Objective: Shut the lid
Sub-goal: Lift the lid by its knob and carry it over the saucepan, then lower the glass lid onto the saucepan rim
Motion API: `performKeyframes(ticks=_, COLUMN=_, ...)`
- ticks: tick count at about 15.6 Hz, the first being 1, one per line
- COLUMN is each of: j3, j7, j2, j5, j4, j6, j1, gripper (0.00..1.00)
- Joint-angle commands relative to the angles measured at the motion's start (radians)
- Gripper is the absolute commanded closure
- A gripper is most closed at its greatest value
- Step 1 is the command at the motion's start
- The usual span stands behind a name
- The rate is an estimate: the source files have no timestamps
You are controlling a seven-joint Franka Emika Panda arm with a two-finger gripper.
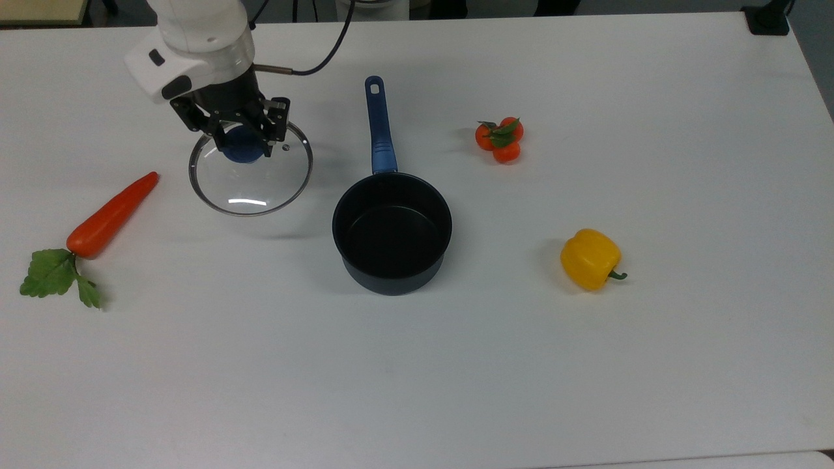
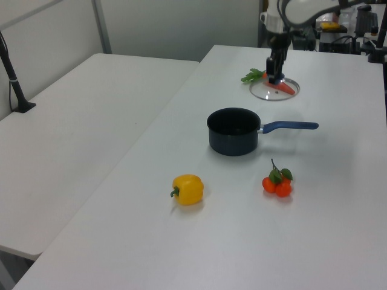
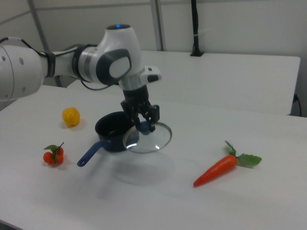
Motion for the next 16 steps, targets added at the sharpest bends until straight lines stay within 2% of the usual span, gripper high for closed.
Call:
performKeyframes(ticks=1, j3=0.002, j7=0.067, j2=0.008, j5=-0.002, j4=0.097, j6=-0.067, j1=0.09, gripper=0.67)
performKeyframes(ticks=4, j3=0.002, j7=0.08, j2=0.009, j5=-0.008, j4=0.12, j6=-0.079, j1=0.17, gripper=0.67)
performKeyframes(ticks=8, j3=0.002, j7=0.103, j2=0.055, j5=-0.01, j4=0.173, j6=-0.07, j1=0.23, gripper=0.67)
performKeyframes(ticks=11, j3=0.002, j7=0.097, j2=0.113, j5=-0.008, j4=0.209, j6=-0.055, j1=0.25, gripper=0.67)
performKeyframes(ticks=16, j3=0.003, j7=0.095, j2=0.158, j5=-0.005, j4=0.212, j6=0.005, j1=0.257, gripper=0.67)
